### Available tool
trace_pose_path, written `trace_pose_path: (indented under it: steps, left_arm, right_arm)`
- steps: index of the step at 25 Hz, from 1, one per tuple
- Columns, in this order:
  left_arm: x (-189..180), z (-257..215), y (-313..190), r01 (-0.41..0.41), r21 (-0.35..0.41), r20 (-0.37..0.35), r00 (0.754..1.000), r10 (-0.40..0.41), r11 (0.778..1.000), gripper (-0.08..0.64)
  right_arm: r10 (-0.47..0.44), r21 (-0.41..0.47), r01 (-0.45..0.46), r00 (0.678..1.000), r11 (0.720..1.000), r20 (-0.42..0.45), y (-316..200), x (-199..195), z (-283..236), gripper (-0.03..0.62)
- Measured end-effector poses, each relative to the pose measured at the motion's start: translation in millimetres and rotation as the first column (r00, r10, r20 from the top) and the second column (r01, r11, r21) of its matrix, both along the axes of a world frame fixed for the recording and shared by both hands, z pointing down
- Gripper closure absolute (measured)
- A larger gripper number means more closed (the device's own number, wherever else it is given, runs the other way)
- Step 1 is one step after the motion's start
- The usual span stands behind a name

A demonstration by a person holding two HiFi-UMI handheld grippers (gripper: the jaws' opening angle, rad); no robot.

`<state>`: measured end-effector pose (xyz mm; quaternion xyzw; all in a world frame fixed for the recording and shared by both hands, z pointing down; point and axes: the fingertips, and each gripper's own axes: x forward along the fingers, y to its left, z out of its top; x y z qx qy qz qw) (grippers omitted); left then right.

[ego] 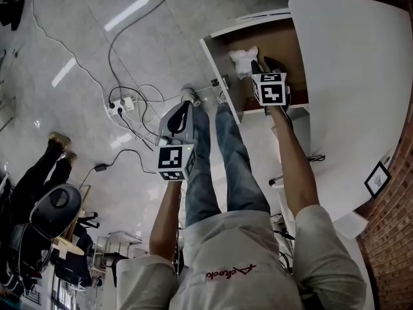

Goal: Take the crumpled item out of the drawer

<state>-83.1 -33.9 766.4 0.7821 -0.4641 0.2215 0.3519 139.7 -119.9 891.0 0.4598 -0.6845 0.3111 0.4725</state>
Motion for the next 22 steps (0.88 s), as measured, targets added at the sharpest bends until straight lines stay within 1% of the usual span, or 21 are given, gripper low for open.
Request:
trace_pose_path:
  steps: [3, 6, 12, 22]
  left_arm:
    - [0, 1, -1, 0.004, -0.002, -0.002, 1.0, -0.004, 1.0, 0.551]
    - [1, 2, 1, 0.002, -0.005, -0.002, 1.0, -0.002, 1.0, 0.551]
    - [2, 7, 5, 0.001, -0.014, -0.001, 1.0, -0.001, 1.0, 0.551]
    - [-1, 14, 12, 0.004, -0.023, 0.007, 1.0, -0.004, 1.0, 0.551]
  right_arm:
    - [-0.022, -0.013, 0.022, 0.999, 1.0, -0.034, 4, 5, 2, 0.451]
    - [-0.041, -0.051, 0.039, 0.998, 0.998, -0.039, 11, 6, 8, 0.451]
    - [-0.052, -0.1, 0.051, 0.999, 0.994, -0.011, 21, 2, 23, 0.454]
    - [-0.088, -0.113, 0.09, 0.996, 0.989, 0.023, 26, -5, 29, 0.549]
